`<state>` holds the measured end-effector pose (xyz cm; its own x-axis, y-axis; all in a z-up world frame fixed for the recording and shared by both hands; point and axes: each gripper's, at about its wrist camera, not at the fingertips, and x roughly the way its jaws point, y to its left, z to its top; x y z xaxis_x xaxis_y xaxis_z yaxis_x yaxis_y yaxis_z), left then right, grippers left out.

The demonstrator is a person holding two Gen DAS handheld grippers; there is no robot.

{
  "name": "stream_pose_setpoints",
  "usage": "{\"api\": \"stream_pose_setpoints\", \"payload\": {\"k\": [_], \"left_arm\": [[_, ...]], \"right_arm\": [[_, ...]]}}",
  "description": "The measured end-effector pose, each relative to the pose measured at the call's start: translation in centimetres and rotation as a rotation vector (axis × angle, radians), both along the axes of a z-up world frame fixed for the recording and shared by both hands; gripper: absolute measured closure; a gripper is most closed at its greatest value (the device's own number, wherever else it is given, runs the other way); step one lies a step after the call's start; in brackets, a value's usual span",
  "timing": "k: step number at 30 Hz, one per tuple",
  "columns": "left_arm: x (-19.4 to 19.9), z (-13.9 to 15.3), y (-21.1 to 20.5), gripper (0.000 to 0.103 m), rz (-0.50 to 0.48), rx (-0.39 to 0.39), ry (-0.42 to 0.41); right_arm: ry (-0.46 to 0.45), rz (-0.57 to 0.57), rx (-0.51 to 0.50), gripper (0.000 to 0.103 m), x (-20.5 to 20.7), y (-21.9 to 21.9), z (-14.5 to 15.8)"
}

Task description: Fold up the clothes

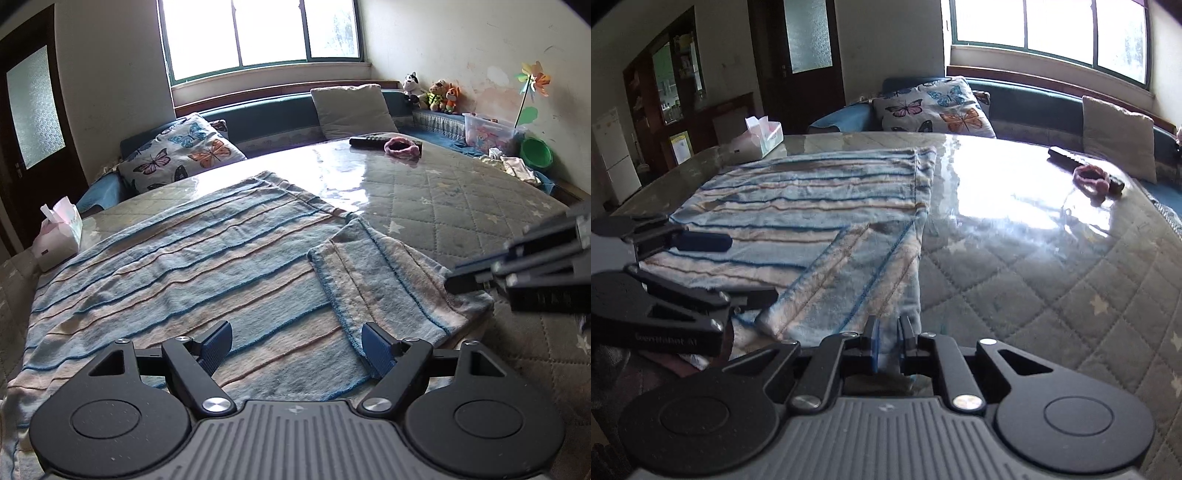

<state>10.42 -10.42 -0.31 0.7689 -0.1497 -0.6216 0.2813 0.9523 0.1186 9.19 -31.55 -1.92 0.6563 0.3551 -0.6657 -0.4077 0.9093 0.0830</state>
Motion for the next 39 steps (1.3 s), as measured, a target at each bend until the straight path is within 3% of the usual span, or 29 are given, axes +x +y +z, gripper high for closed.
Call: {"api": "stream_pose_setpoints", "payload": {"k": [4,9,25,33,39], "left_arm": [[0.2,-0.2,0.1,0.023,-0.002,0.002,0.008],[0.4,-0.6,0.3,0.023,-0.005,0.005,0.016],[0.7,-0.8,0.7,0.021,0.003,-0.005,0.027],[0.7,-0.6,1.5,0.021,0.031,-0.006,0.024],[0.1,0.3,3.3,0.021,0.083,-0.015,0.006]], "right_arm": [[-0.018,0.004,0.000,0.093,1.4,0.4,0.8],[-0.005,-0.010,-0.024,0.093,4.5,1.4,-0.4],[-0.033,-0.018,-0.040,0.094,8.8,4.3,-1.0],[-0.031,0.011,-0.059,0.094,9.4,5.5,-1.2],[-0.020,0.064,-0.058,0.093,7.0,5.6,-0.2]]}}
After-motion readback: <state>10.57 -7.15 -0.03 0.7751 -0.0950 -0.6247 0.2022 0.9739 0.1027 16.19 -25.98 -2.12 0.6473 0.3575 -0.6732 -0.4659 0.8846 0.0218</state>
